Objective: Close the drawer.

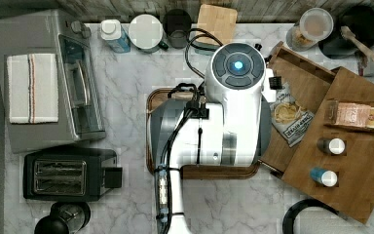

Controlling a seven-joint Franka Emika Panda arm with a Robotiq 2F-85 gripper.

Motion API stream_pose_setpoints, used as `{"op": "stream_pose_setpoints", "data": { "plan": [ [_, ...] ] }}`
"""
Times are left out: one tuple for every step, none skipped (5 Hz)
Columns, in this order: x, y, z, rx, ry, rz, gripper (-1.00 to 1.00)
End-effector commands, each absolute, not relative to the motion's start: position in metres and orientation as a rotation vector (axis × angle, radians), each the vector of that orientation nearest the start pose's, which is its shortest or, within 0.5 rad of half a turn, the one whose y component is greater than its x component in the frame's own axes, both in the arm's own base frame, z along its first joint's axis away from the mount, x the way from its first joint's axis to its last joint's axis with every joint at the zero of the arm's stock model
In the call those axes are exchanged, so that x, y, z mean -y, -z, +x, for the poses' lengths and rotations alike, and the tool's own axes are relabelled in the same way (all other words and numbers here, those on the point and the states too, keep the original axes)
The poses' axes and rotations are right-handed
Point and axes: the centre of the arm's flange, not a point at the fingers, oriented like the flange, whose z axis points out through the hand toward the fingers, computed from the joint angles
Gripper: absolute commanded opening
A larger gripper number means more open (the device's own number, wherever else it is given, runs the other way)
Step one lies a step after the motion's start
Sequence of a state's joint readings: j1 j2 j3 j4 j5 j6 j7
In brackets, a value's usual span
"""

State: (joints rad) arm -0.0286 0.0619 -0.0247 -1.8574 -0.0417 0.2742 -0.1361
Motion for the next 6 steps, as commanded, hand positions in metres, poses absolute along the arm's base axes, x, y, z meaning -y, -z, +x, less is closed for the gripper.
{"op": "stream_pose_setpoints", "data": {
  "plan": [
    [0.035, -0.472, 0.571, -1.080, -0.100, -3.028, -1.00],
    [0.038, -0.453, 0.573, -1.000, -0.033, -3.056, -1.00],
    [0.030, -0.427, 0.583, -1.017, 0.064, -3.060, -1.00],
    [0.023, -0.410, 0.595, -1.030, 0.139, -3.028, -1.00],
    [0.010, -0.404, 0.610, -1.027, 0.179, -3.010, -1.00],
    [-0.001, -0.408, 0.627, -1.043, 0.213, -3.027, -1.00]
  ]
}}
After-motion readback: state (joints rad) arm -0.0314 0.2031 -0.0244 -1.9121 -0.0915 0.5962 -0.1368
